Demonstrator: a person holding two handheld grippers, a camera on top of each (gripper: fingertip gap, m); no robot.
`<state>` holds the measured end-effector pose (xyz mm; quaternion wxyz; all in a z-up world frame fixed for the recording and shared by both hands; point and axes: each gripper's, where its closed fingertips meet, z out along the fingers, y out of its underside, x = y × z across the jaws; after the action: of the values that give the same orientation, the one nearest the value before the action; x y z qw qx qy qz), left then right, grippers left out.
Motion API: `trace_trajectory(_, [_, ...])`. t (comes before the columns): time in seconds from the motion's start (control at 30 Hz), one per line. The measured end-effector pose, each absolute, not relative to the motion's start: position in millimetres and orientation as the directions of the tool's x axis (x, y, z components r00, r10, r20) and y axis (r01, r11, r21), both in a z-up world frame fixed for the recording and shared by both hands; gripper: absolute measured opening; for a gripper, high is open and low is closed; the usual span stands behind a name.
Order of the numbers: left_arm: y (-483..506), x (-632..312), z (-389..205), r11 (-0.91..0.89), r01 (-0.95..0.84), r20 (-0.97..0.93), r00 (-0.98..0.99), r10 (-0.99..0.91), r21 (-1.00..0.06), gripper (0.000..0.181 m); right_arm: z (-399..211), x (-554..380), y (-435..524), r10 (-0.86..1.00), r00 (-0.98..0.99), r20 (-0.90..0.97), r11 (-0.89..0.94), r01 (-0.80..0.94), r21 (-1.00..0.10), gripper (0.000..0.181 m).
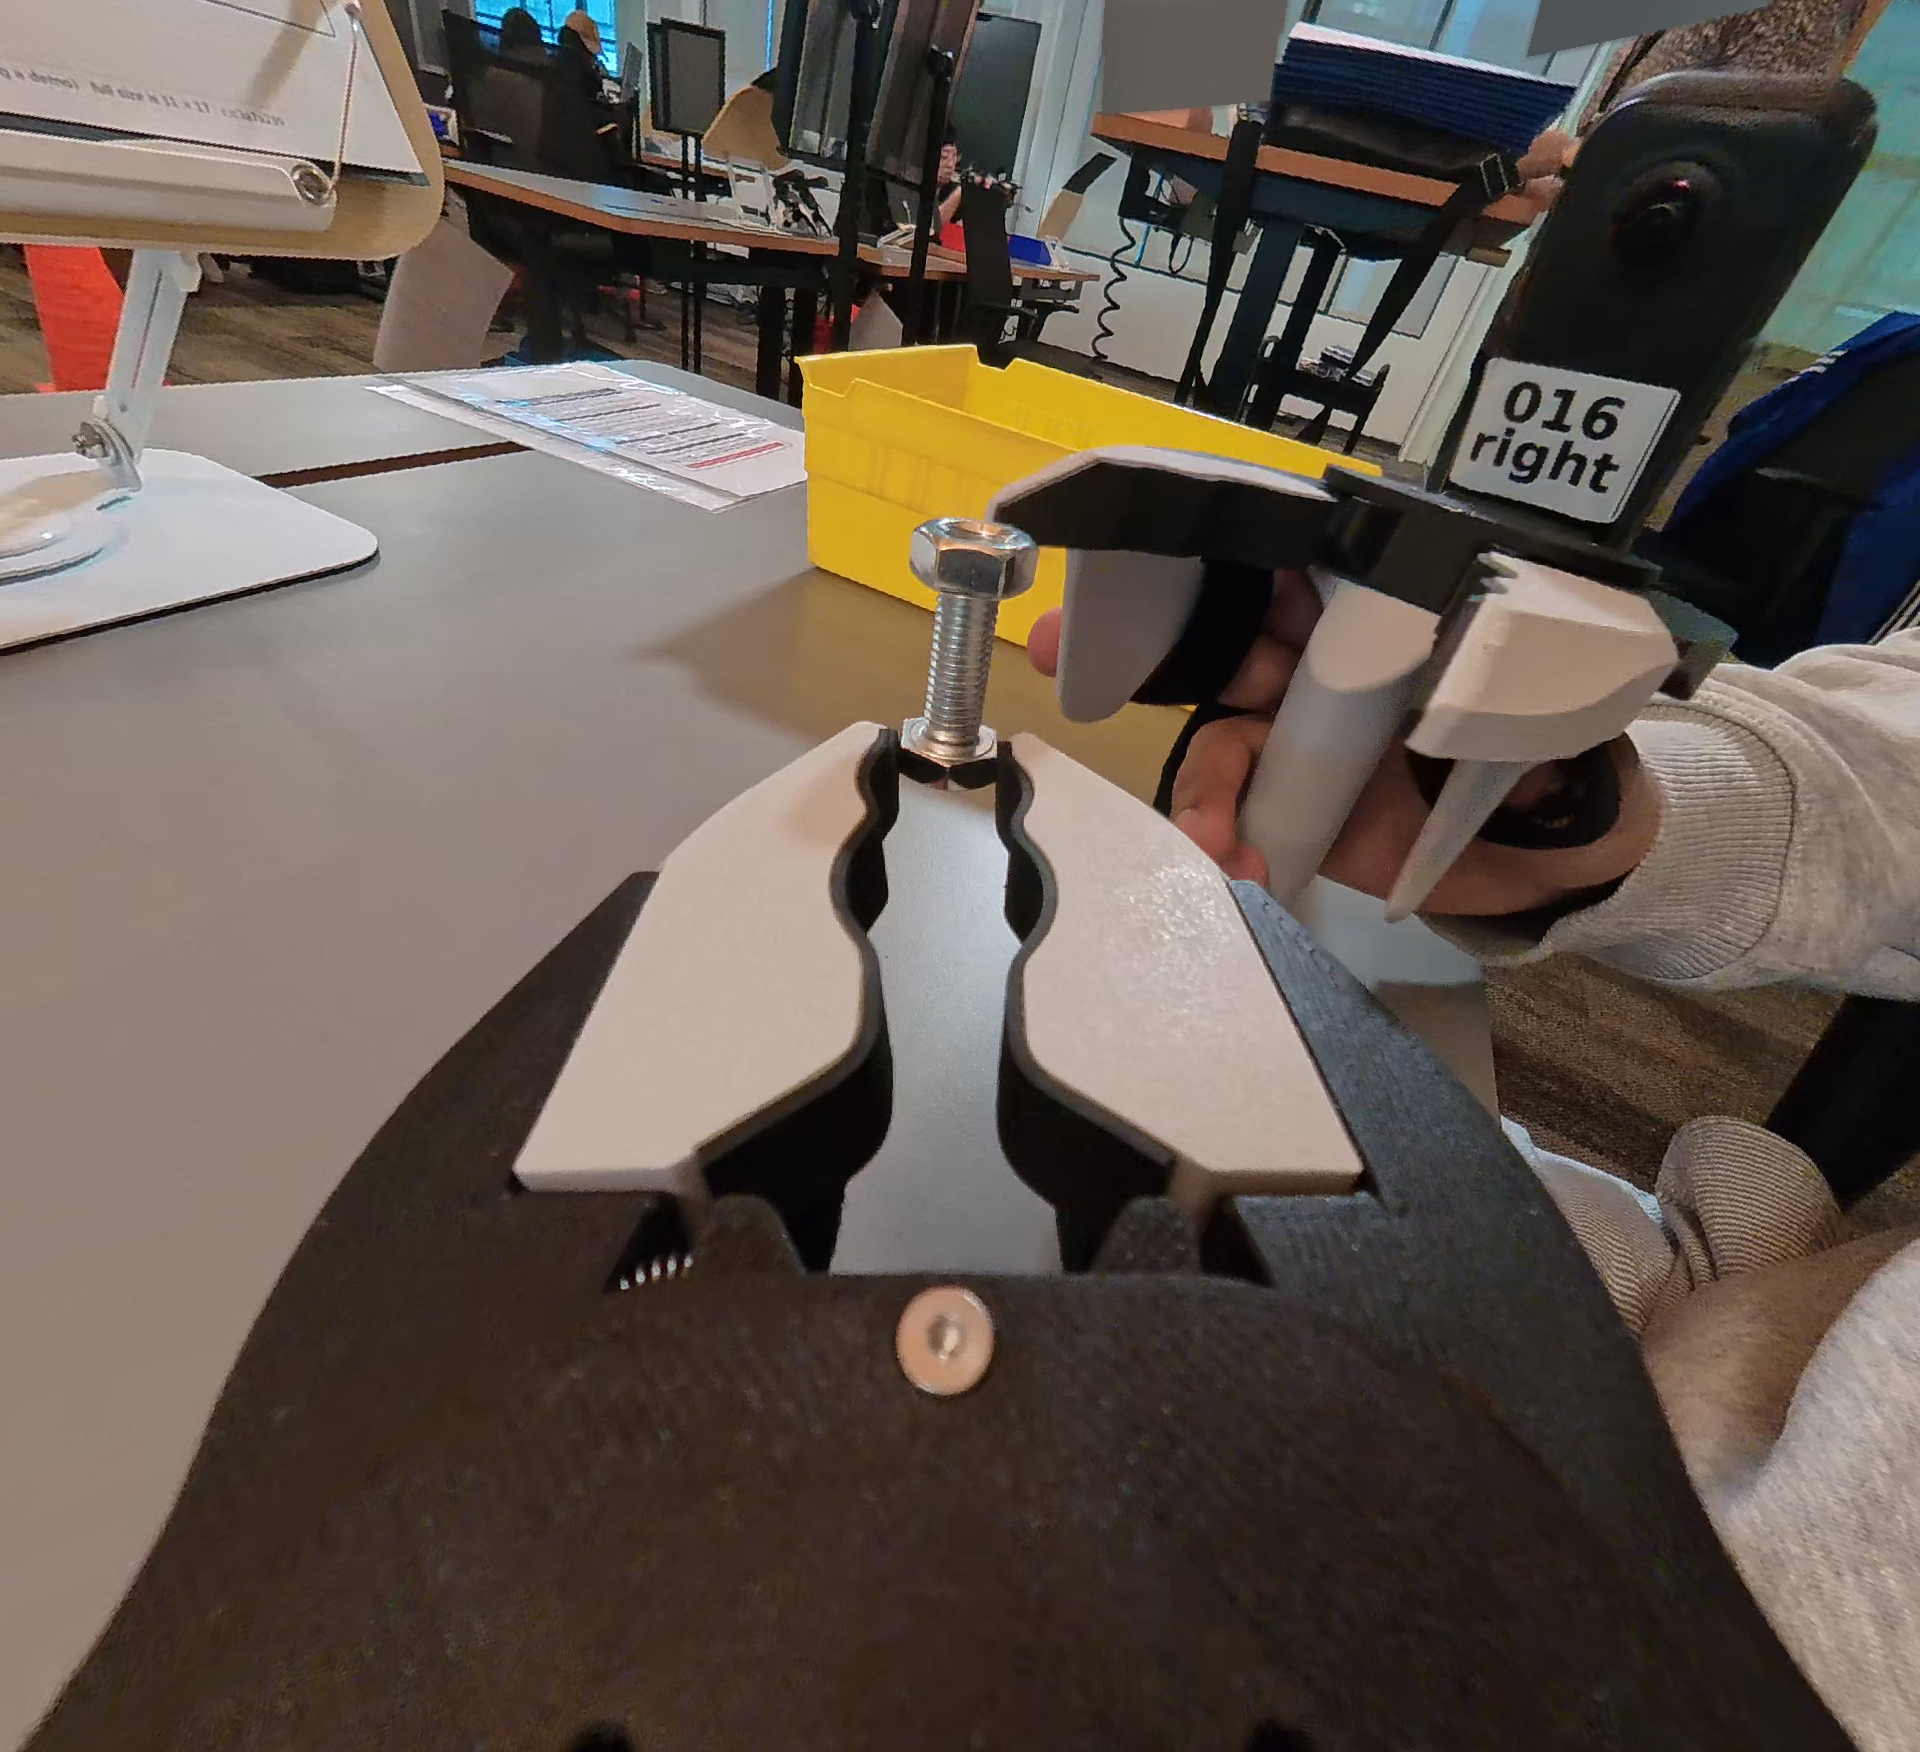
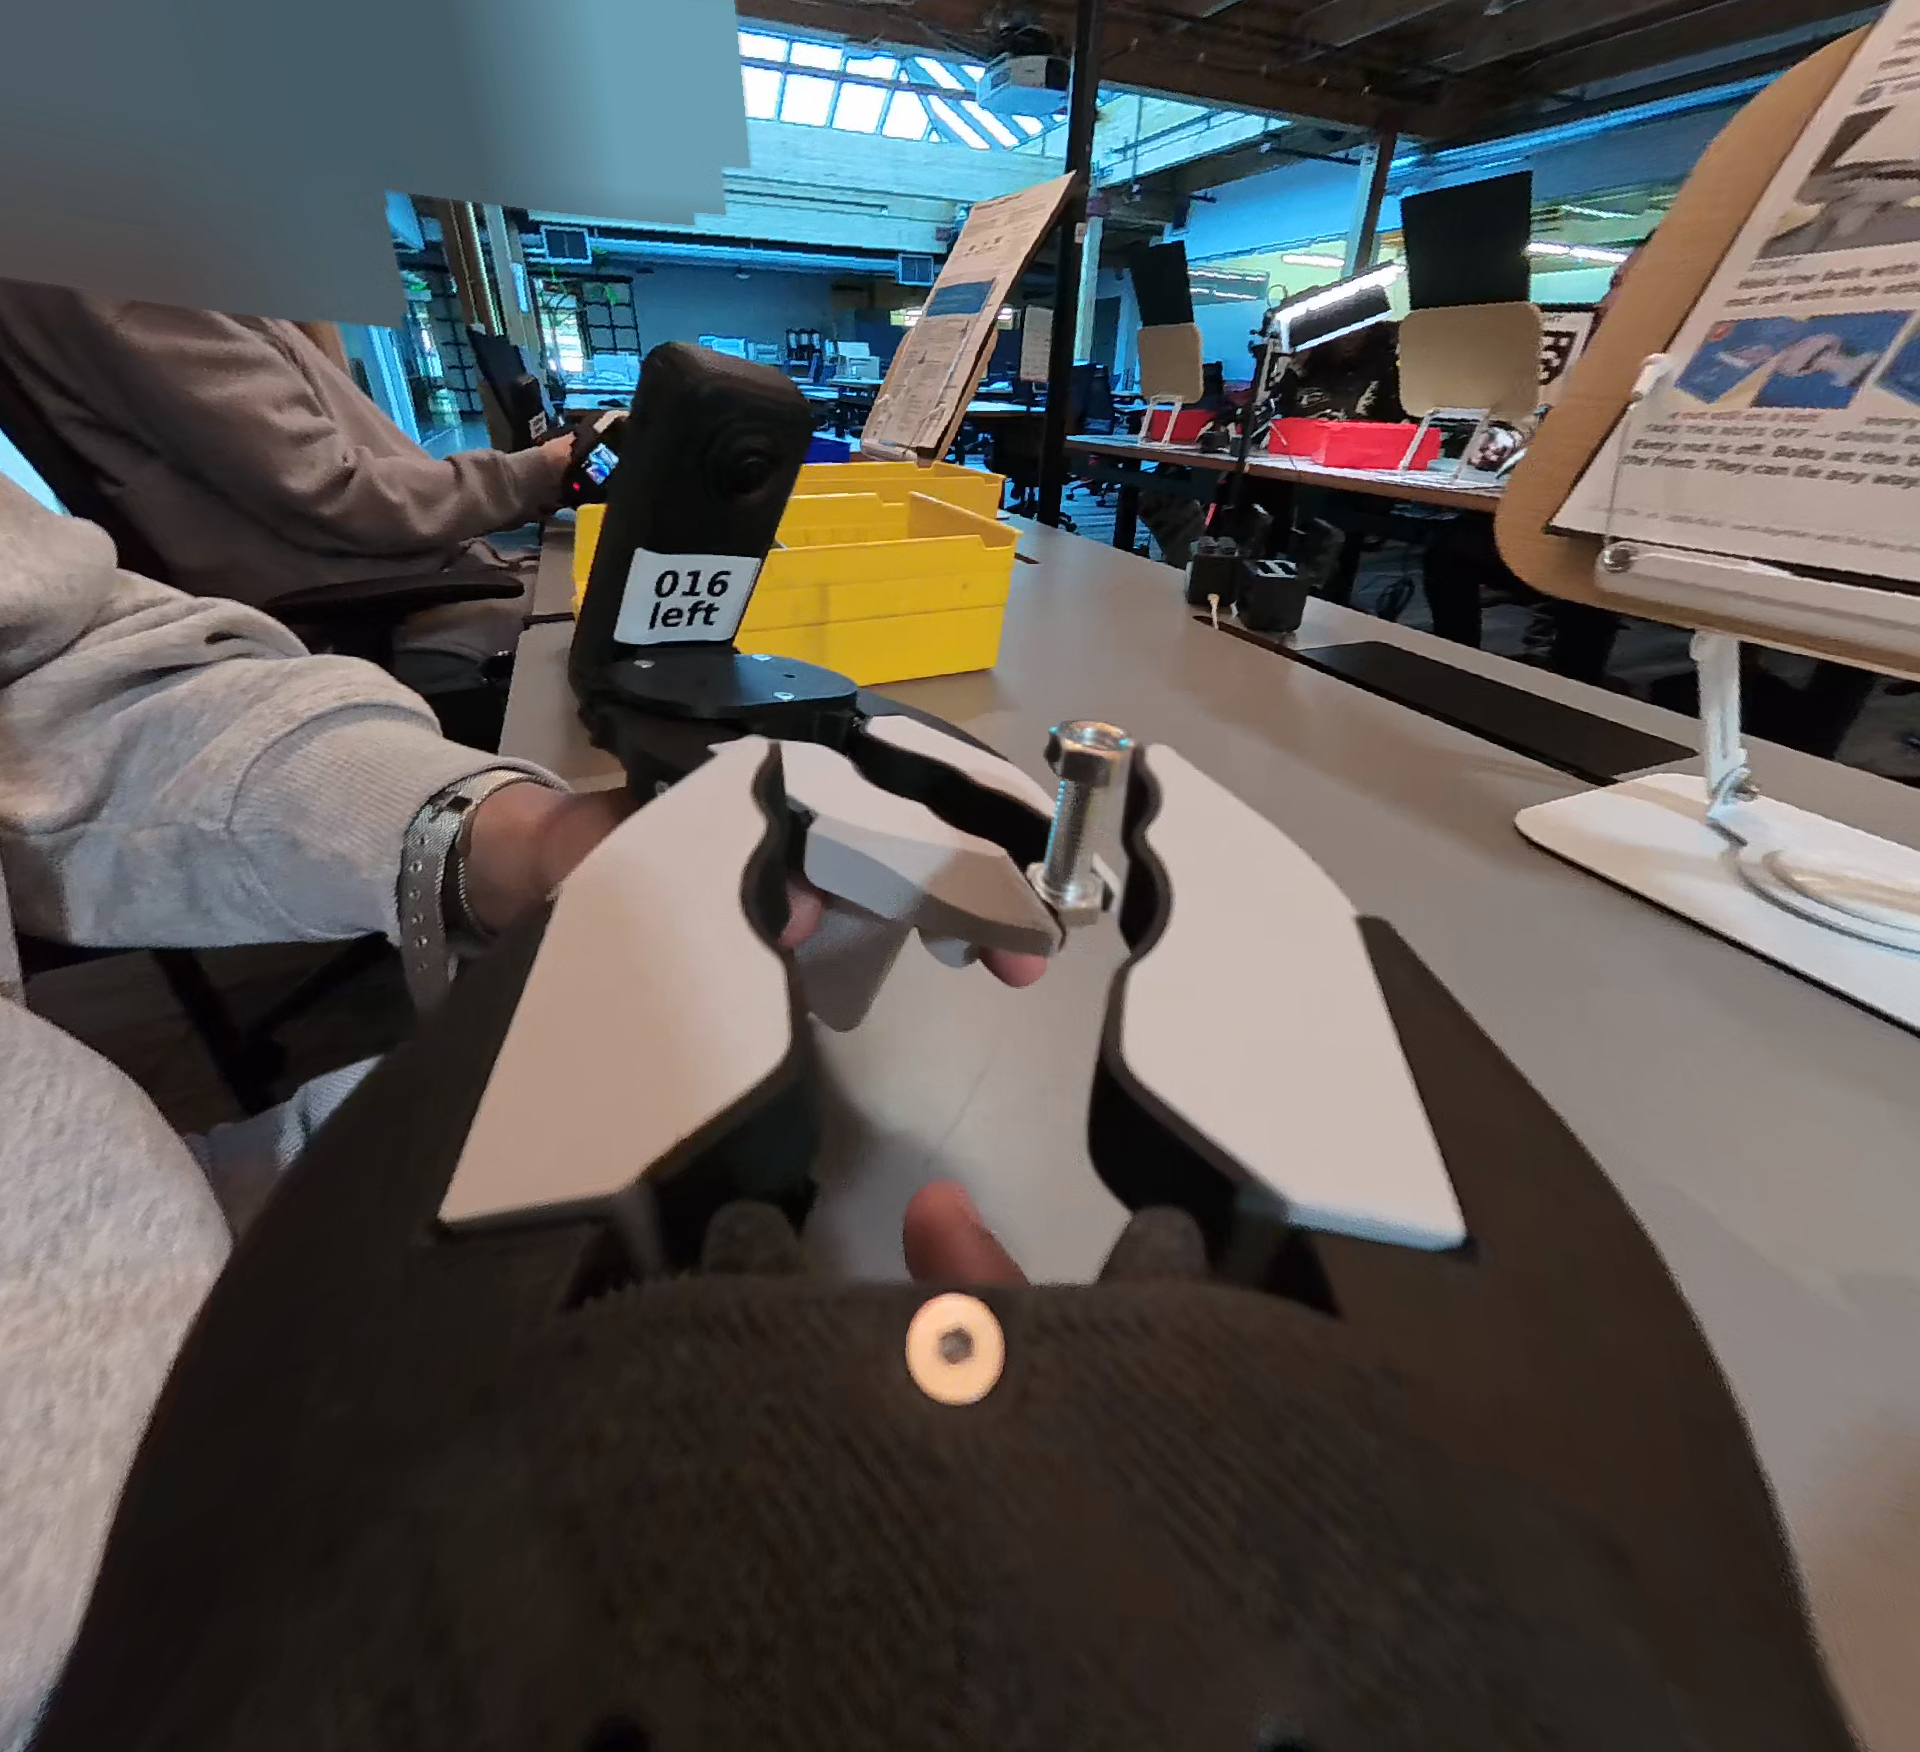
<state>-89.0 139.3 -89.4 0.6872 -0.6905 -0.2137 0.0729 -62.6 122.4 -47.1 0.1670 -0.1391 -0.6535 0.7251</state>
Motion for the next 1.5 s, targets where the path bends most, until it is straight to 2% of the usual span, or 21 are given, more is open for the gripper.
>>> trace_trajectory(0.1, [139.0,-89.6,-89.5,0.039,0.2,0.199,0.897,0.396,-0.979,0.018,-48.1,-60.1,119.6,0.393,-0.919,-0.03,-0.114,-0.017,-0.993,0.067])
trace_trajectory(0.2, [138.8,-90.0,-89.6,0.041,0.204,0.204,0.896,0.395,-0.978,0.018,-50.2,-51.7,115.4,0.335,-0.941,-0.036,-0.097,0.004,-0.995,0.05])
trace_trajectory(0.27, [139.0,-89.6,-89.6,0.039,0.202,0.201,0.897,0.395,-0.979,0.018,-50.5,-52.6,116.0,0.346,-0.938,-0.027,-0.087,-0.004,-0.996,0.048])
trace_trajectory(0.33, [139.2,-89.3,-89.6,0.037,0.2,0.198,0.897,0.394,-0.979,0.018,-48.2,-56.4,118.6,0.376,-0.926,-0.021,-0.099,-0.018,-0.995,0.055])
trace_trajectory(0.43, [139.2,-89.3,-89.6,0.039,0.202,0.2,0.897,0.394,-0.979,0.018,-43.8,-63.9,123.0,0.434,-0.901,-0.029,-0.131,-0.031,-0.991,0.077])
trace_trajectory(0.5, [138.9,-89.7,-89.7,0.04,0.204,0.203,0.896,0.395,-0.978,0.018,-44.9,-62.1,121.1,0.423,-0.906,-0.026,-0.126,-0.03,-0.992,0.079])
trace_trajectory(0.53, [138.7,-89.9,-89.5,0.042,0.206,0.205,0.895,0.395,-0.978,0.018,-47.2,-58.4,118.0,0.396,-0.918,-0.027,-0.113,-0.019,-0.993,0.075])
trace_trajectory(0.63, [138.8,-89.9,-89.5,0.042,0.206,0.206,0.895,0.395,-0.978,0.018,-53.8,-45.7,110.2,0.315,-0.949,-0.024,-0.066,0.004,-0.998,0.047])
trace_trajectory(0.7, [139.0,-89.7,-89.6,0.04,0.205,0.204,0.896,0.395,-0.978,0.018,-54.9,-45.3,109.6,0.325,-0.946,-0.002,-0.046,-0.014,-0.999,0.044])
trace_trajectory(0.77, [139.3,-89.3,-89.5,0.041,0.206,0.205,0.896,0.394,-0.978,0.018,-52.0,-48.7,112.4,0.358,-0.933,0.023,-0.051,-0.044,-0.998,0.048])
trace_trajectory(0.93, [139.3,-89.3,-89.6,0.04,0.206,0.205,0.896,0.394,-0.978,0.018,-46.1,-62.5,120.4,0.455,-0.89,0.029,-0.088,-0.078,-0.993,0.083])
trace_trajectory(1.0, [139.0,-89.6,-89.4,0.043,0.208,0.208,0.895,0.395,-0.977,0.018,-49.6,-58.3,116.4,0.419,-0.907,0.026,-0.074,-0.063,-0.995,0.08])
trace_trajectory(1.13, [139.2,-89.4,-89.4,0.042,0.207,0.206,0.895,0.395,-0.978,0.018,-54.5,-44.3,108.9,0.332,-0.943,0.036,-0.035,-0.051,-0.998,0.047])
trace_trajectory(1.23, [139.2,-89.2,-89.3,0.041,0.205,0.205,0.896,0.394,-0.978,0.018,-51.7,-49.2,112.5,0.373,-0.926,0.056,-0.04,-0.076,-0.996,0.051])
trace_trajectory(1.4, [139.2,-89.3,-89.5,0.041,0.206,0.205,0.895,0.395,-0.978,0.018,-46.8,-62.4,120.1,0.441,-0.897,-0.006,-0.109,-0.047,-0.993,0.083])
trace_trajectory(1.43, [139.1,-89.4,-89.5,0.041,0.206,0.205,0.895,0.396,-0.978,0.018,-48.1,-61.4,118.9,0.429,-0.903,-0.014,-0.109,-0.037,-0.993,0.083])
trace_trajectory(1.5, [139.0,-89.6,-89.5,0.043,0.209,0.209,0.894,0.395,-0.977,0.018,-51.8,-53.8,113.8,0.375,-0.927,-0.015,-0.089,-0.02,-0.996,0.071])
